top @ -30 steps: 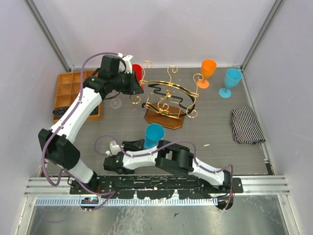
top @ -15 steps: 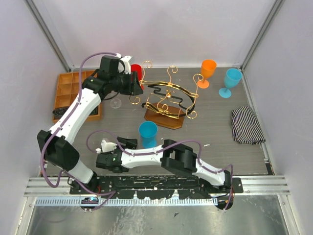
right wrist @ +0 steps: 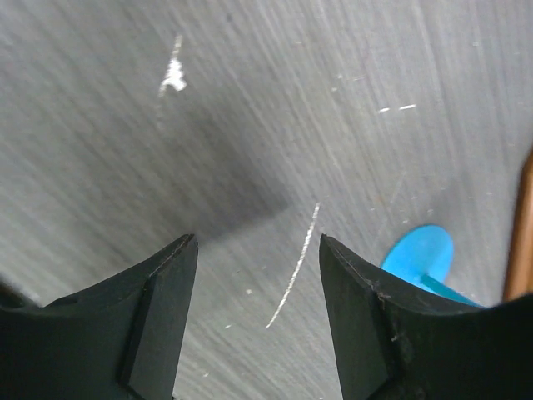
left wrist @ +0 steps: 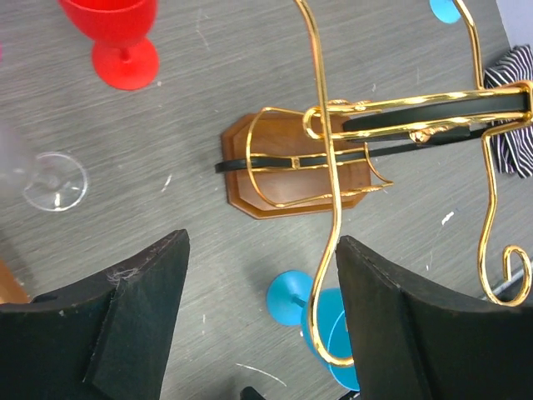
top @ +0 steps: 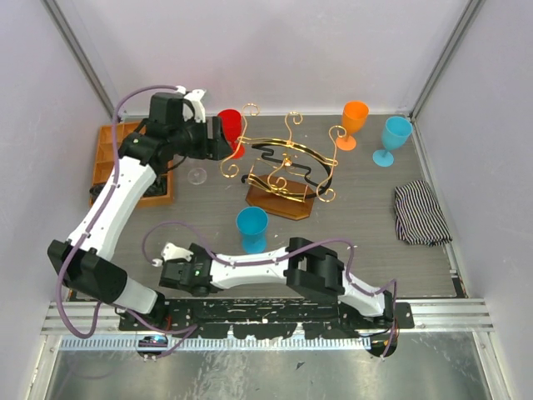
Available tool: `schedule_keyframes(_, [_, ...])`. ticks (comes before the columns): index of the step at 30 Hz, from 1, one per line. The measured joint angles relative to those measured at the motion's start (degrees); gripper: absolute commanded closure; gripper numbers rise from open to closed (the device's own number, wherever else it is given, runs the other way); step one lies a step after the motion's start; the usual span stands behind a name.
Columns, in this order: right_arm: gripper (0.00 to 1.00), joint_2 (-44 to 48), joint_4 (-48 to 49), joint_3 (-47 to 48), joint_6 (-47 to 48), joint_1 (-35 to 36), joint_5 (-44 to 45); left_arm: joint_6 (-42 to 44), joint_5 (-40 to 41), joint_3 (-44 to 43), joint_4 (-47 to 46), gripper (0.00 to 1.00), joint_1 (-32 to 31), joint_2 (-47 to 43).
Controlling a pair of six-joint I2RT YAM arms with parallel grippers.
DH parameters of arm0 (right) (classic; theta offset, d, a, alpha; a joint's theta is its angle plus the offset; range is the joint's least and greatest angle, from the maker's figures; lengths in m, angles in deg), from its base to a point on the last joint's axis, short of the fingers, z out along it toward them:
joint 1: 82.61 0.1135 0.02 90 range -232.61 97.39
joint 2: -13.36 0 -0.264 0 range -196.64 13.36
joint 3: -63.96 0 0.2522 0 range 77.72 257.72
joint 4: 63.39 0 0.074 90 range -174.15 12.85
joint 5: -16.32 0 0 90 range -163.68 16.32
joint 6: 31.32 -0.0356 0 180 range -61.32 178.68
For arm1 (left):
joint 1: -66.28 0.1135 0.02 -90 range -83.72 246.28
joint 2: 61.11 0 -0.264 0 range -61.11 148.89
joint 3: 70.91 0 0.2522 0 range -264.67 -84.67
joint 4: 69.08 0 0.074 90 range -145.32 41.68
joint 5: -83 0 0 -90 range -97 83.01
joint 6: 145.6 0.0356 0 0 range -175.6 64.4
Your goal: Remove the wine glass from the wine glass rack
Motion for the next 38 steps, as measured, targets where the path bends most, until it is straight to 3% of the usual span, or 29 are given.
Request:
schedule_keyframes(7, [0.39,4.7,1.5,-1.2,-2.2,-1.0,-8.2,-0.4,4.6,-0.3,1.1,0.16,6.3,-3.9])
schedule_keyframes(15, [0.39,22.7,8.0,-5.7,-6.6,-10.7,-20.2,-3.9,10.2,-0.9,2.4,0.16,19.7,-9.3])
schedule_keyframes(22, [0.32,42.1,11.9,-2.6,-9.4,-31.7,-33.4,-8.2,8.7,1.0,1.8,0.16,20.0,-10.7])
schedule_keyframes(27, [0.35,44.1,12.4,6.2,-11.2,-57.1,-45.6,-10.2,7.2,1.0,2.6,0.14,20.0,-9.7])
schedule_keyframes(31, [0.32,42.4,14.3,5.4,-15.6,-76.5,-55.8,-10.2,7.3,-0.7,5.3,0.13,20.0,-8.0])
schedule_keyframes(34, [0.27,39.1,14.0,5.4,-17.1,-82.1,-58.9,-10.2,7.5,-1.2,7.2,0.13,20.0,-7.8])
schedule_keyframes(38, [0.25,35.9,12.4,5.0,-17.1,-83.4,-59.7,-10.0,7.8,-2.1,8.9,0.0,20.0,-7.8])
